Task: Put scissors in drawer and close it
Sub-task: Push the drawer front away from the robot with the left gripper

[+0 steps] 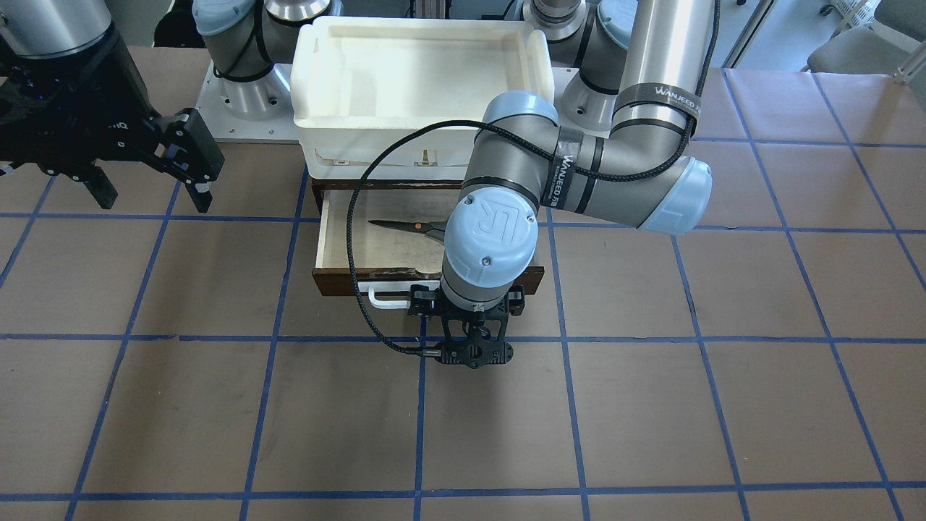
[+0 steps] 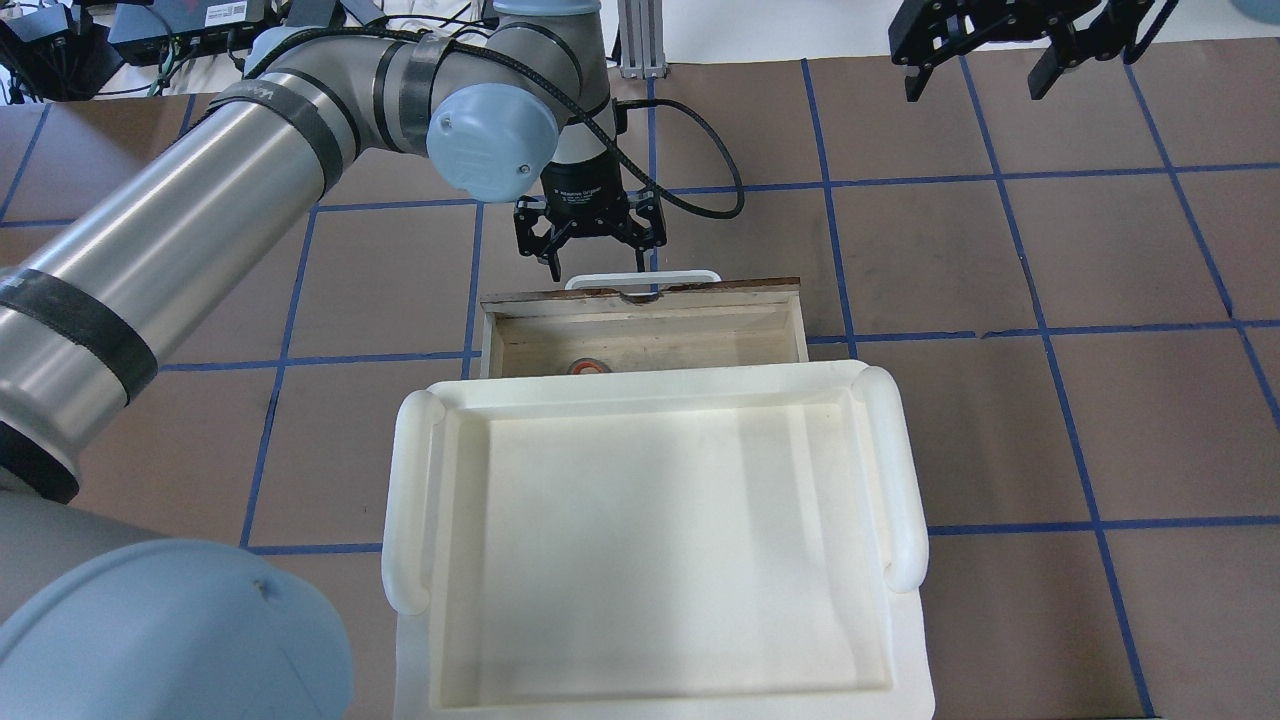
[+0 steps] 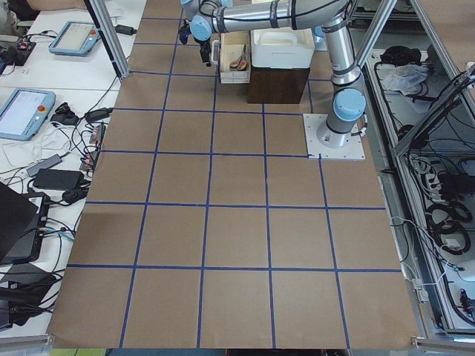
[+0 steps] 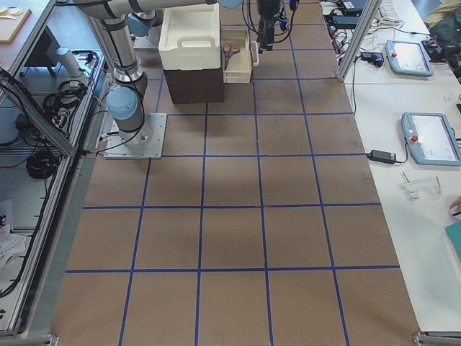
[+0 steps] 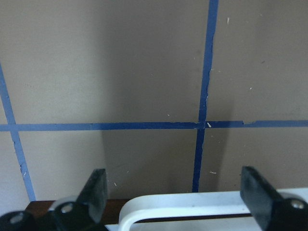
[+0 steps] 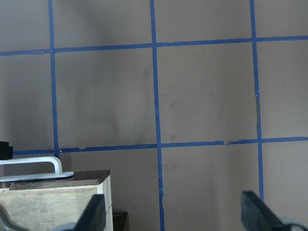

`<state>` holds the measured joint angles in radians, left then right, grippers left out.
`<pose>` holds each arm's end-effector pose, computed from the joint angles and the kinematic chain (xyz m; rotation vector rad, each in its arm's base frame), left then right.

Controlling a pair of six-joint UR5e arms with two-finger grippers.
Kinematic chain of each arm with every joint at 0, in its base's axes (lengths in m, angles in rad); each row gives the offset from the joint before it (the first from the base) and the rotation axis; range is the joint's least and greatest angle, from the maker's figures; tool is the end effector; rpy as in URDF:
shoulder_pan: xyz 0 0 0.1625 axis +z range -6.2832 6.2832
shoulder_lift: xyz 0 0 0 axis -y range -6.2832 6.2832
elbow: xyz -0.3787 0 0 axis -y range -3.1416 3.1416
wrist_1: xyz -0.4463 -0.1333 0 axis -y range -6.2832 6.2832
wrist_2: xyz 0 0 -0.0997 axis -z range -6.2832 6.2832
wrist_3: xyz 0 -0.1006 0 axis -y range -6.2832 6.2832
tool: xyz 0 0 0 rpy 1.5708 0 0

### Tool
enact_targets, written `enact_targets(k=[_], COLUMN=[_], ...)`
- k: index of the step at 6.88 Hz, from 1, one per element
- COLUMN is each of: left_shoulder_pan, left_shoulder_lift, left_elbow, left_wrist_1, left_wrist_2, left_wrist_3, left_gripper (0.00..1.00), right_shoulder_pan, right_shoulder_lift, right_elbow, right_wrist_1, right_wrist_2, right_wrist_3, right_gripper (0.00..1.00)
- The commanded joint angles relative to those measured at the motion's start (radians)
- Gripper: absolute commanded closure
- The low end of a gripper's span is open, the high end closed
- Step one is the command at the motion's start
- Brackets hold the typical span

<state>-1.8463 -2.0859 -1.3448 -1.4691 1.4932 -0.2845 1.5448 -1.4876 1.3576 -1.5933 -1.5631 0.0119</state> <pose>-0.3245 -0.6291 0.2477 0.0253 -3.1031 -0.3136 0.1187 -0.5911 0.5135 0.0583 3.1253 -0.2389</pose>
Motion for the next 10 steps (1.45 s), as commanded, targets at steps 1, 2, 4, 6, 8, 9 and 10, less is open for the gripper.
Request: enact_targets(k=[1,2,4,6,8,9,10], left_shoulder_pan=[-0.001,-0.001,0.006,0.001,-0.007,-0.010,-0.010], left_shoulder_lift=[0.000,0.003,0.009,0.009,0.009,0.003,0.000], left_elbow=[-0.008,-0.008,-0.016,-0.046,-0.053,-0.053,-0.062], left_wrist_1=[-0.029,-0.069,-0.126,-0.149,-0.212,-0.212,-0.212], left_wrist_2=[-0.002,-0.005,-0.047,-0.045,-0.050,-0.053,-0.056], left_wrist_3=[0.001,-0.001,-0.001,-0.036,-0.065,-0.093,-0.102], left_gripper=[0.00,0.00,0.00,0.00,0.00,0.00,0.00], right_shoulder_pan=[0.000,-0.002,-0.014,-0.015,-0.014,-0.014,-0.015], right_shoulder_lift=[0.001,0.001,0.001,0.000,0.000,0.000,0.001], right_elbow=[0.002,0.002,0.002,0.002,0.002,0.003,0.003], right_wrist_1=[-0.002,-0.001,-0.001,0.003,0.001,-0.002,-0.002], right_wrist_2=[0.000,-0.003,-0.003,-0.012,-0.006,-0.003,-0.012], right_wrist_3=[0.005,0.000,-0.003,-0.004,0.006,0.010,0.010], right_gripper=[0.00,0.00,0.00,0.00,0.00,0.00,0.00])
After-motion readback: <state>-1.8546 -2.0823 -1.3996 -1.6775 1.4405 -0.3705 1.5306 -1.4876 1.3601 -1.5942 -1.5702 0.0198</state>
